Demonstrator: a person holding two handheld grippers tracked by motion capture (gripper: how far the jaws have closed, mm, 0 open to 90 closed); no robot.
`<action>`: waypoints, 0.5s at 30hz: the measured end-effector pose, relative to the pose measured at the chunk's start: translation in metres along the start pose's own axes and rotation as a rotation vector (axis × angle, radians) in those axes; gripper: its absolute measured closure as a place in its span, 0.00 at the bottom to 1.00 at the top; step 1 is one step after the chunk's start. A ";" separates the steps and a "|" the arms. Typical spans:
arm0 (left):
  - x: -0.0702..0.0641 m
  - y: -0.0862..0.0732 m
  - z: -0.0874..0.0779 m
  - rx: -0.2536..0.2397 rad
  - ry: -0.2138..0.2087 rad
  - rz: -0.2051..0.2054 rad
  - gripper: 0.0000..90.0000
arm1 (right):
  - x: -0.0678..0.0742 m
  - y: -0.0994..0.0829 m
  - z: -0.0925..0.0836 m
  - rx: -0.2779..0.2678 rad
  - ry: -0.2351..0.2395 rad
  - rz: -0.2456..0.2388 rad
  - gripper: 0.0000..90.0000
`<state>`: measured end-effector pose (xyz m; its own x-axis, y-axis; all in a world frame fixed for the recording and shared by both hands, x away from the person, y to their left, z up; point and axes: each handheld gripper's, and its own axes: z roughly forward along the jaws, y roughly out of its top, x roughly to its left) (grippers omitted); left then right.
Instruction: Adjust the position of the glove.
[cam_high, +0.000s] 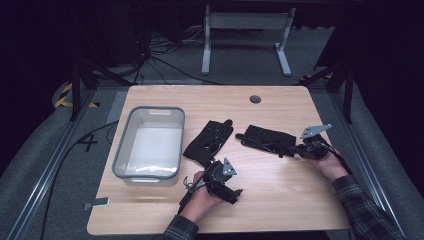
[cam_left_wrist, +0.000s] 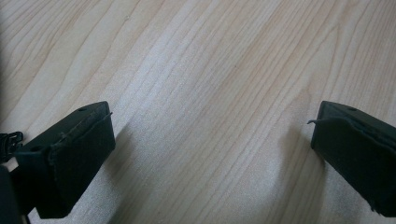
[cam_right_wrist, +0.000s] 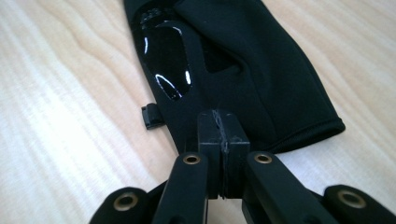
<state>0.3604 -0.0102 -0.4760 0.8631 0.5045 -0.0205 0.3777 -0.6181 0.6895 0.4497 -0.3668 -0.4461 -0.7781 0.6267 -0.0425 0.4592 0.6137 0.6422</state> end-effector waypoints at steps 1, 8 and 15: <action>0.000 0.000 0.000 0.000 0.000 0.000 0.00 | 0.001 -0.001 -0.001 0.001 0.002 0.000 1.00; 0.000 0.000 0.000 0.000 0.000 0.001 0.00 | 0.013 -0.010 -0.009 0.004 0.032 -0.004 1.00; 0.000 0.000 0.000 0.000 0.000 0.000 0.00 | 0.030 -0.019 -0.018 0.010 0.058 -0.020 1.00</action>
<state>0.3604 -0.0102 -0.4759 0.8632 0.5045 -0.0199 0.3773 -0.6184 0.6893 0.4101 -0.3681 -0.4461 -0.8104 0.5858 -0.0103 0.4478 0.6306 0.6339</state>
